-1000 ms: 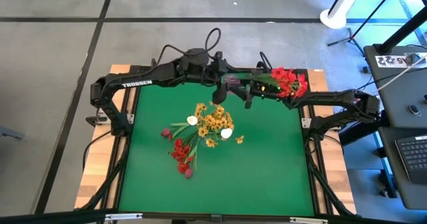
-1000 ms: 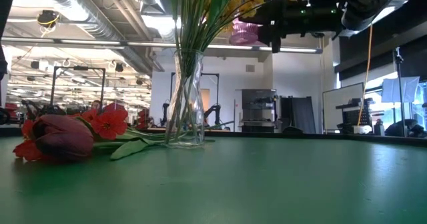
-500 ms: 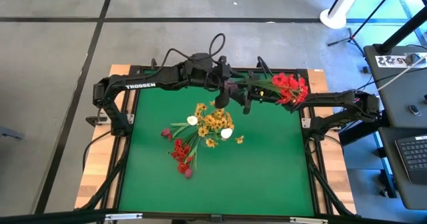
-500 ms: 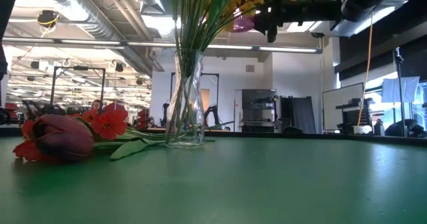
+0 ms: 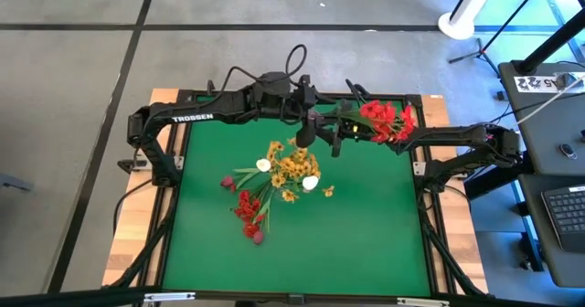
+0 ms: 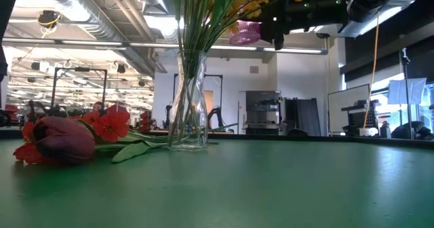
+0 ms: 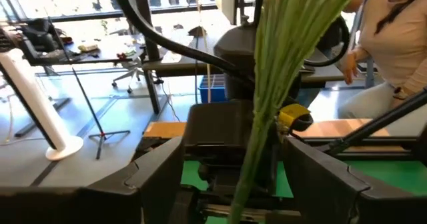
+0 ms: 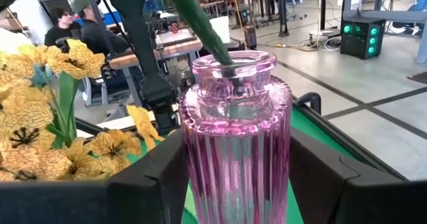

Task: Sort flowers into vase by color
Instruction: Adjust the violet vase

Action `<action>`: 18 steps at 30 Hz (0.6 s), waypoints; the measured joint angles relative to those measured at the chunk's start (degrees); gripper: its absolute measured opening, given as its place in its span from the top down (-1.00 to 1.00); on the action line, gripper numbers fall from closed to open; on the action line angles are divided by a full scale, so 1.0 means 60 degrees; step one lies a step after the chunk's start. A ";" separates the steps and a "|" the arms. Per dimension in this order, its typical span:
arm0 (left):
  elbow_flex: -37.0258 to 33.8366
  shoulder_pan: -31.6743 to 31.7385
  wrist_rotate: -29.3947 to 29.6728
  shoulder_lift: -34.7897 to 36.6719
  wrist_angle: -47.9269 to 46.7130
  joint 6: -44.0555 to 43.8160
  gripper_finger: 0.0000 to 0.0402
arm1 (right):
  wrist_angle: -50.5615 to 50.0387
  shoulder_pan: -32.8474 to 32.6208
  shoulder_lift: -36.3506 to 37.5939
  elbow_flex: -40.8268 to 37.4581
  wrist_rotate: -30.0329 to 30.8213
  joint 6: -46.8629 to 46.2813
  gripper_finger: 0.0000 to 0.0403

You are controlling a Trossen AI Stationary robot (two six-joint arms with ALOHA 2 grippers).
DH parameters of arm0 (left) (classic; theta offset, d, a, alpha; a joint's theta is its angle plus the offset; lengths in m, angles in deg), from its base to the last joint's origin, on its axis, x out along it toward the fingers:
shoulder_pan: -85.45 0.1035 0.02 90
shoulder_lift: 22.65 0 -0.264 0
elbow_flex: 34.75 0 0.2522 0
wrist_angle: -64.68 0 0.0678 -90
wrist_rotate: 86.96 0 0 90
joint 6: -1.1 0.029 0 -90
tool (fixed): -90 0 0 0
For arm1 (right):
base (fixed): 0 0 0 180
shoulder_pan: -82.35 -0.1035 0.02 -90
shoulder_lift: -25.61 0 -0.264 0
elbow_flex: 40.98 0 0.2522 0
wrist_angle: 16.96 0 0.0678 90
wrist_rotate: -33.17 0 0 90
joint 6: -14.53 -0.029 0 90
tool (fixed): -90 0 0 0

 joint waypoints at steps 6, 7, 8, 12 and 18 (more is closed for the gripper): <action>-0.0003 0.0000 0.0173 0.0000 0.0057 0.0000 -0.04 | 0.0017 -0.0004 0.0000 0.0000 -0.0003 0.0004 -0.01; -0.0003 0.0000 0.0173 0.0000 0.0057 0.0000 -0.01 | 0.0017 -0.0004 0.0000 0.0000 0.0000 0.0007 -0.01; -0.0003 0.0000 0.0173 0.0000 0.0058 0.0000 0.02 | 0.0014 -0.0004 0.0000 0.0000 -0.0002 0.0006 -0.01; -0.0003 0.0000 0.0167 0.0000 0.0052 -0.0140 0.14 | 0.0021 -0.0004 0.0000 0.0000 -0.0004 0.0004 -0.01; -0.0005 0.0002 0.0036 -0.0055 -0.0019 -0.0256 0.22 | 0.0029 -0.0004 0.0000 0.0000 -0.0006 0.0006 -0.01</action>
